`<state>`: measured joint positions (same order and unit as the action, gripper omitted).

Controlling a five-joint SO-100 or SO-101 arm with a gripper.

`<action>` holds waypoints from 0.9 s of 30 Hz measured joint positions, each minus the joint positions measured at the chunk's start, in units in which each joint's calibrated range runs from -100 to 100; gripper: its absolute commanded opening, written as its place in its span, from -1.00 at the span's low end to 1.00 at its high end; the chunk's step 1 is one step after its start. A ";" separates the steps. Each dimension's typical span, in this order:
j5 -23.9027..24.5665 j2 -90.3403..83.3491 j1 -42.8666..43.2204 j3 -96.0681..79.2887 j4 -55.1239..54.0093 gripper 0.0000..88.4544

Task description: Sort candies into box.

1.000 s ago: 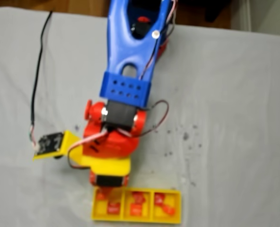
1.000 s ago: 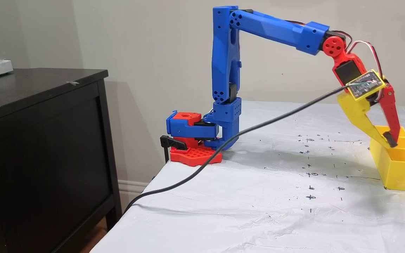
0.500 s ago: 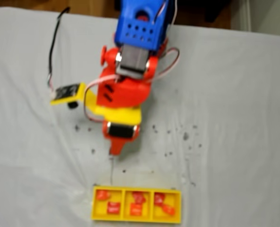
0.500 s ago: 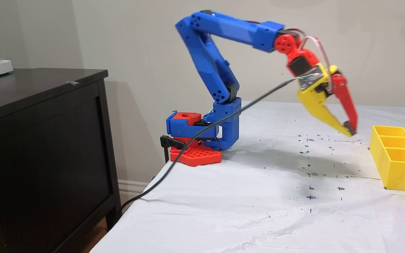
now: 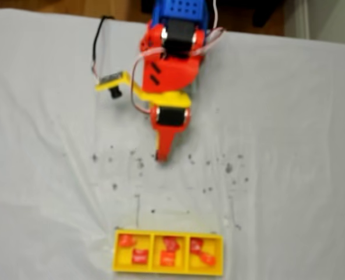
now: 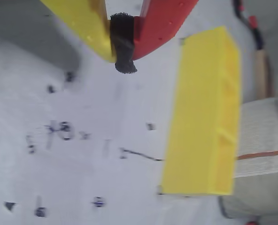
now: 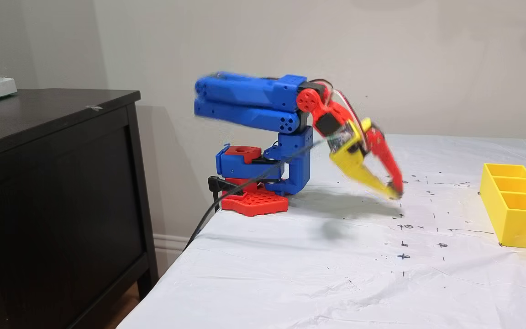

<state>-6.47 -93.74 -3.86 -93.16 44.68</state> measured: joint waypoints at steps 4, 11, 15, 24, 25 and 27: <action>1.03 -4.15 -0.47 -1.71 2.46 -1.00; 1.22 -4.91 1.95 -6.07 2.38 -1.00; 2.00 -4.91 1.95 -6.16 2.46 -1.00; 1.03 -4.91 1.64 -6.16 6.75 -0.88; 1.17 -4.91 2.03 -6.16 6.75 -0.87; 2.25 -4.91 2.65 -6.16 6.75 -0.86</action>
<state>-4.22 -98.65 -1.21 -99.32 51.43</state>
